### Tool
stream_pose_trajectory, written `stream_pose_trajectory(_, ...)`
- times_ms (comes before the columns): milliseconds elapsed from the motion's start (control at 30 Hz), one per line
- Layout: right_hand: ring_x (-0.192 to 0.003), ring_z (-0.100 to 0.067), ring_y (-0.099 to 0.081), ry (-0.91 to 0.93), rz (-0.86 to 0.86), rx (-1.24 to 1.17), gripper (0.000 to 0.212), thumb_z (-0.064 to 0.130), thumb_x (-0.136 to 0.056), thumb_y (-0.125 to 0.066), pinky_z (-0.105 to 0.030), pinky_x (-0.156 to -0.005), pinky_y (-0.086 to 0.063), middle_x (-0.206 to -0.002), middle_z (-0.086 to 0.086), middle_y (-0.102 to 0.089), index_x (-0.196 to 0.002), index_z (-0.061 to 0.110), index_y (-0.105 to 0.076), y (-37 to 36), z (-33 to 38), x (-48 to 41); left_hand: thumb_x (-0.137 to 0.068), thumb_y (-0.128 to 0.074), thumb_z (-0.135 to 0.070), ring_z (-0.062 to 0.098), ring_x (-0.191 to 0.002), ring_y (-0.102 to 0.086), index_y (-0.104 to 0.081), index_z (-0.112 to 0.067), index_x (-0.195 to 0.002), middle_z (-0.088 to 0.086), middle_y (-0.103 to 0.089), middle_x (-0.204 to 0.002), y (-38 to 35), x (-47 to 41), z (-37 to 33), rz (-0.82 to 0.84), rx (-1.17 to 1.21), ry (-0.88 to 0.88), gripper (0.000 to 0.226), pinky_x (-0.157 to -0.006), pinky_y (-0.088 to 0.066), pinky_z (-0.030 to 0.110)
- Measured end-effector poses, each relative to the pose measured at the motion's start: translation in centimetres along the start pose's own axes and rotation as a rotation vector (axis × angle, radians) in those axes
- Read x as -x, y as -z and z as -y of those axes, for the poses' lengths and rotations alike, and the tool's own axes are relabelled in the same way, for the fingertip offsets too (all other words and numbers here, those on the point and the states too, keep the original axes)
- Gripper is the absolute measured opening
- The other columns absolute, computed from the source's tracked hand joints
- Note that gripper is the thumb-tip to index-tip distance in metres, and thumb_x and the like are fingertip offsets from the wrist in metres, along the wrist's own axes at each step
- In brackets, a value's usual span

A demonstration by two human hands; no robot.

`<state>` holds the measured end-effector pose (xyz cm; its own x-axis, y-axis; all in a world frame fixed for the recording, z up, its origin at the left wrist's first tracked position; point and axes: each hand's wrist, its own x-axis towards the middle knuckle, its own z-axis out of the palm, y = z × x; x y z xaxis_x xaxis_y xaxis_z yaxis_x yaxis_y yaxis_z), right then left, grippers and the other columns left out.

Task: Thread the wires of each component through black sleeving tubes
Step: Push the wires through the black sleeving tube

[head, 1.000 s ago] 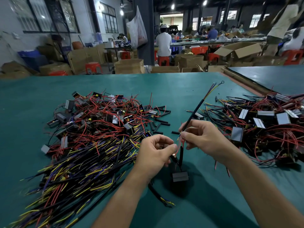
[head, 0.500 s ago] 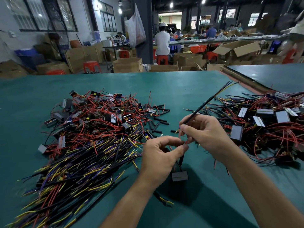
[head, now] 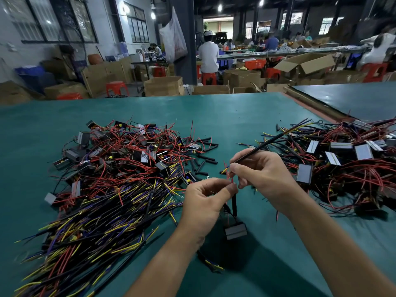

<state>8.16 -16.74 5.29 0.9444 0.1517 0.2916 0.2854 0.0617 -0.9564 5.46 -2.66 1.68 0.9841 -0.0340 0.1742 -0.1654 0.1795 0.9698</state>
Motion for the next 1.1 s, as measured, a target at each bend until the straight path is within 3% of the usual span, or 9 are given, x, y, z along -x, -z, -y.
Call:
stream_pose_trajectory(133,-0.046,-0.014,-0.049,0.002,-0.006,0.031,0.010,-0.007,-0.087,-0.063,-0.024,-0.050,-0.048,-0.070,-0.020,-0.065,-0.083,0.002,-0.063,0.0,0.1,0.1,-0.081,-0.069,0.006,-0.003,-0.035,-0.046,-0.070,-0.009,-0.076,-0.005,-0.066,-0.056,-0.1,0.2,-0.7,-0.024,0.058,-0.008,0.017,-0.039,-0.033,0.006)
stream_pose_trajectory(300,-0.048,-0.014,-0.052,0.012,0.002,0.138,0.009,-0.007,-0.086,-0.064,-0.023,-0.050,-0.050,-0.065,-0.008,-0.070,-0.083,0.001,-0.063,0.3,0.1,0.0,-0.080,-0.072,0.000,0.005,-0.034,-0.034,-0.070,-0.010,-0.077,0.002,-0.069,-0.063,0.2,0.2,-0.6,-0.041,0.067,0.083,0.010,-0.033,-0.024,0.015)
stream_pose_trajectory(467,-0.051,-0.016,-0.056,0.024,-0.014,0.220,0.005,-0.004,-0.085,-0.066,-0.026,-0.051,-0.052,-0.066,-0.010,-0.071,-0.082,0.000,-0.064,0.4,-0.2,0.0,-0.080,-0.072,0.002,0.009,-0.031,-0.031,-0.066,-0.006,-0.082,0.021,-0.070,-0.073,0.3,0.0,-0.3,-0.089,0.129,0.083,0.010,-0.034,-0.024,0.015)
stream_pose_trajectory(667,-0.057,-0.023,-0.065,0.146,-0.033,0.292,0.009,-0.001,-0.084,-0.069,-0.024,-0.052,-0.052,-0.069,-0.009,-0.072,-0.079,0.006,-0.066,0.1,-0.5,0.0,-0.077,-0.073,0.002,0.007,-0.032,-0.037,-0.072,-0.011,-0.072,0.015,-0.072,-0.080,0.9,-0.4,-0.3,-0.131,0.179,0.153,0.014,-0.034,-0.031,0.015)
stream_pose_trajectory(800,-0.060,-0.014,-0.067,0.190,-0.040,0.357,0.013,0.001,-0.083,-0.069,-0.022,-0.055,-0.051,-0.069,-0.005,-0.072,-0.079,0.012,-0.066,-0.2,-0.8,0.0,-0.078,-0.071,0.004,0.006,-0.032,-0.037,-0.076,-0.016,-0.070,0.007,-0.074,-0.078,1.3,-0.4,-0.2,-0.148,0.234,0.212,0.022,-0.035,-0.032,0.014)
stream_pose_trajectory(967,-0.055,-0.016,-0.061,0.210,-0.029,0.386,0.015,0.000,-0.083,-0.068,-0.028,-0.052,-0.049,-0.066,0.001,-0.068,-0.078,0.014,-0.067,0.0,-0.7,0.1,-0.077,-0.073,0.007,0.010,-0.030,-0.038,-0.076,-0.012,-0.070,0.009,-0.071,-0.067,0.9,-0.2,-0.2,-0.197,0.140,0.032,0.020,-0.034,-0.030,0.014)
stream_pose_trajectory(1100,-0.050,-0.017,-0.052,0.202,-0.032,0.428,0.018,0.000,-0.082,-0.068,-0.029,-0.047,-0.042,-0.061,0.006,-0.064,-0.076,0.017,-0.068,-0.1,-0.8,0.0,-0.079,-0.073,0.001,0.010,-0.037,-0.048,-0.078,-0.019,-0.075,-0.002,-0.071,-0.063,0.8,0.0,0.1,-0.261,-0.198,-0.180,0.021,-0.040,-0.038,0.019)
